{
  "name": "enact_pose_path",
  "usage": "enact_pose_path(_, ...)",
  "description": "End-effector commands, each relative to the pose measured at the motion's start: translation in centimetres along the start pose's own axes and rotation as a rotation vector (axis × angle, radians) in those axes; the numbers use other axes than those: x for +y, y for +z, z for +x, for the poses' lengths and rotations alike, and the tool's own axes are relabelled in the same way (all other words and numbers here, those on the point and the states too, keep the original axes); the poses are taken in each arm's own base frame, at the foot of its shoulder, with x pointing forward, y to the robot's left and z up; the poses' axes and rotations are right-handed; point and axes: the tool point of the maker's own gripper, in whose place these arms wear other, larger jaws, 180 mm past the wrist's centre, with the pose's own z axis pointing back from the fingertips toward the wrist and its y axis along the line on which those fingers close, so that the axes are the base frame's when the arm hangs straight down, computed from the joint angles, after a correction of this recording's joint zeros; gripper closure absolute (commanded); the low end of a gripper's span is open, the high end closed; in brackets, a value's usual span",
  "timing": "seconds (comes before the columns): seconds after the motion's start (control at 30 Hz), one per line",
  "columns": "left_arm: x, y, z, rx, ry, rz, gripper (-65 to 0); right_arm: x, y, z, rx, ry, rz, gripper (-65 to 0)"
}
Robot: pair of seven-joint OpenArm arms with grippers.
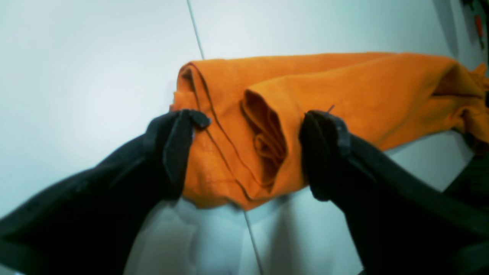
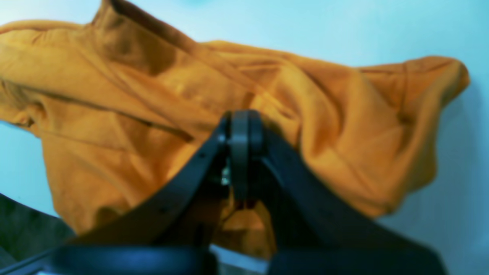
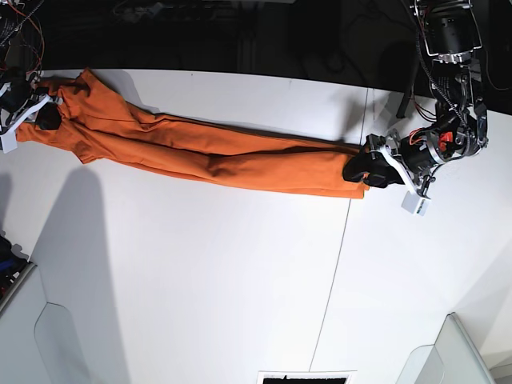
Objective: Layout the t-shirt on the table in an organized manner, then fold the t-shirt properly
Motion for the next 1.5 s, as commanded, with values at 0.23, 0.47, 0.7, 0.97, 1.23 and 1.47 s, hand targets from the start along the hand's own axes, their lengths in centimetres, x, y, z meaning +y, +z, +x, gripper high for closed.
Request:
enact_pose_path(0.23,0.3,0.3,1.7,-0.05,-0.03,0.015,-47.6,-0.4,0.5,1.3,-0.025,0.025,-0.008,0.0)
enact_pose_path(0.47,0.2,0.3,1.8,-0.056,-0.028,0.011,-47.6,-0.4,0.5,1.3,-0.025,0.025,-0.009,0.0)
enact_pose_path(0.7,-0.6,0.9,3.5,-0.093,-0.08,0.011,-47.6,-0.4,0.5,1.3,-0.025,0.025,-0.009,0.0)
enact_pose_path(0.97,-0.7,1.1,3.0,-0.074,-0.096,0.023,-47.6,-0.4,0.5,1.3,-0.026,0.024,-0.008,0.0)
enact_pose_path(1.23,-0.1,1.2,2.8,-0.061,-0.113,0.051,-47.6,-0.4,0.5,1.3,-0.025,0.025,-0.008,0.0)
enact_pose_path(1.47,0.8,0.7,1.4,-0.028,-0.099,0.074,-47.6,-0.3,0.6,1.3,-0.027,0.023,-0.005,0.0)
